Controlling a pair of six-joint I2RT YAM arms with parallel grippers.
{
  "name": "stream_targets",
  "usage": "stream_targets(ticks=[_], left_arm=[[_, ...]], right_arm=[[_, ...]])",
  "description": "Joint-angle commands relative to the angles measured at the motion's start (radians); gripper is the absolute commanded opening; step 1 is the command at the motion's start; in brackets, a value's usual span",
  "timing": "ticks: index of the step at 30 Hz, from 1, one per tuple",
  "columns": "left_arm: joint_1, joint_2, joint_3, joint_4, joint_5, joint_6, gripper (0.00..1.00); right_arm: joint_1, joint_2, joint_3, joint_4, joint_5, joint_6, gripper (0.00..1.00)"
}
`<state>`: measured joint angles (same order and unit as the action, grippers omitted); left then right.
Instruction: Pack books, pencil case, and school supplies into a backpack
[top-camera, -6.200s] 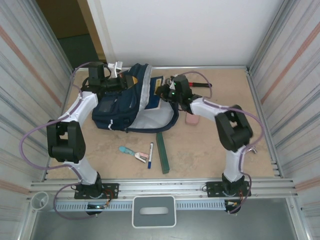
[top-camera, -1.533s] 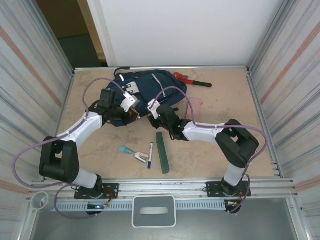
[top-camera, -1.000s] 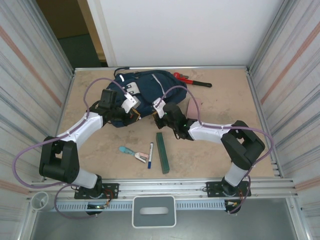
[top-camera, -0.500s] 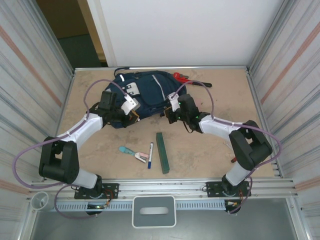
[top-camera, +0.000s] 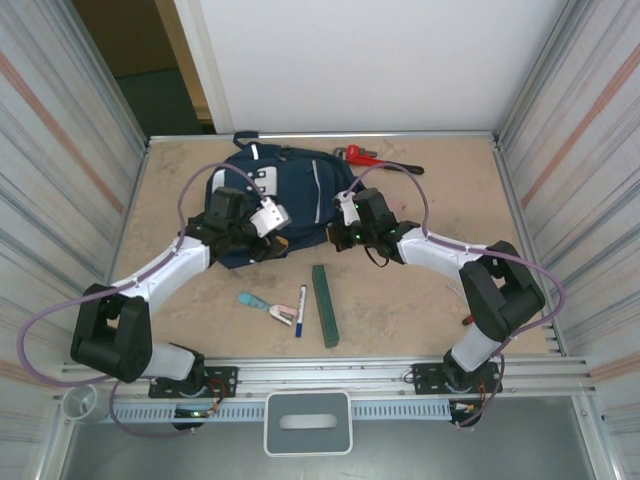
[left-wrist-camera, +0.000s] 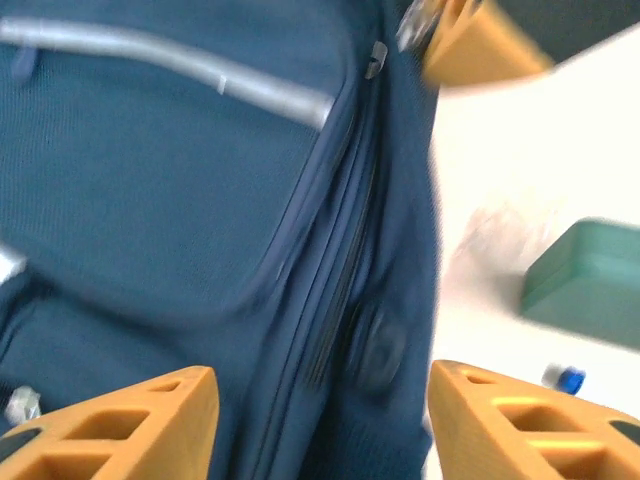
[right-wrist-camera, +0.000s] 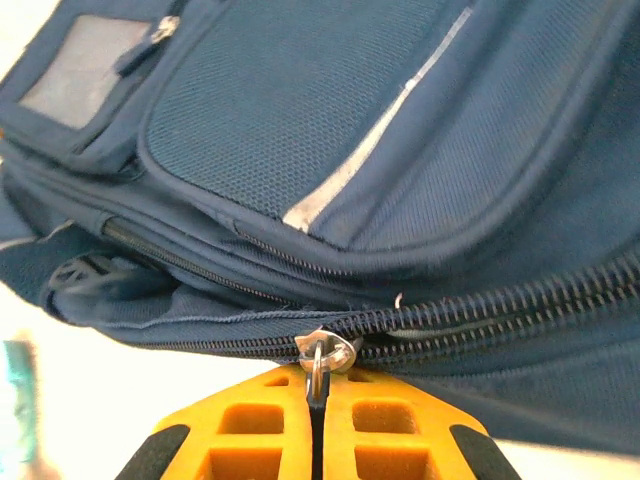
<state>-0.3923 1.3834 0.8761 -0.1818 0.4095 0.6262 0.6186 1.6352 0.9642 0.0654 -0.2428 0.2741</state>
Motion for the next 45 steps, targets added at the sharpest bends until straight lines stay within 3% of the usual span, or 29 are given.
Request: stream_targets(ticks=[1, 10, 12, 15, 18, 25, 31, 32, 34, 35, 38, 45], left_arm=[[-0.057, 0.009, 0.004, 0.087, 0.001, 0.076, 0.61], [-0.083, 0.165, 0.073, 0.107, 0.041, 0.078, 0.56], [-0.084, 0.185, 0.082, 0.103, 0.042, 0.077, 0.49], [-0.078, 0.196, 0.093, 0.098, 0.013, 0.065, 0.28], [-0.039, 0.158, 0.083, 0.096, 0.034, 0.033, 0.1], [0.107, -0.002, -0.056, 0.217, 0.118, -0.04, 0.02], [0.156, -0.012, -0.067, 0.181, 0.037, -0.002, 0.05], [0.156, -0.013, -0.057, 0.159, 0.036, 0.006, 0.09], [0.144, -0.024, -0.044, 0.121, 0.082, 0.008, 0.36], [0.127, -0.033, -0.043, 0.112, 0.105, 0.015, 0.44], [0.041, -0.047, -0.028, 0.108, 0.11, 0.03, 0.57], [-0.076, 0.08, 0.087, 0.066, 0.075, 0.046, 0.59]], right_arm=[[0.009, -0.057, 0.05, 0.062, -0.079, 0.072, 0.0], [0.024, -0.091, 0.041, 0.102, -0.133, 0.134, 0.0], [0.027, -0.096, 0.036, 0.114, -0.146, 0.144, 0.0], [0.024, -0.097, 0.035, 0.102, -0.151, 0.14, 0.0], [0.003, -0.095, 0.044, -0.02, -0.071, 0.109, 0.0], [-0.127, -0.089, 0.038, -0.261, 0.2, 0.109, 0.0], [-0.072, -0.053, 0.097, -0.193, 0.133, 0.095, 0.0], [-0.055, -0.046, 0.107, -0.177, 0.109, 0.091, 0.0], [-0.036, -0.038, 0.122, -0.146, 0.05, 0.094, 0.0], [-0.029, -0.036, 0.129, -0.131, 0.021, 0.103, 0.0], [-0.01, -0.038, 0.143, -0.091, -0.039, 0.126, 0.0], [0.024, -0.055, 0.174, -0.076, -0.085, 0.158, 0.0]])
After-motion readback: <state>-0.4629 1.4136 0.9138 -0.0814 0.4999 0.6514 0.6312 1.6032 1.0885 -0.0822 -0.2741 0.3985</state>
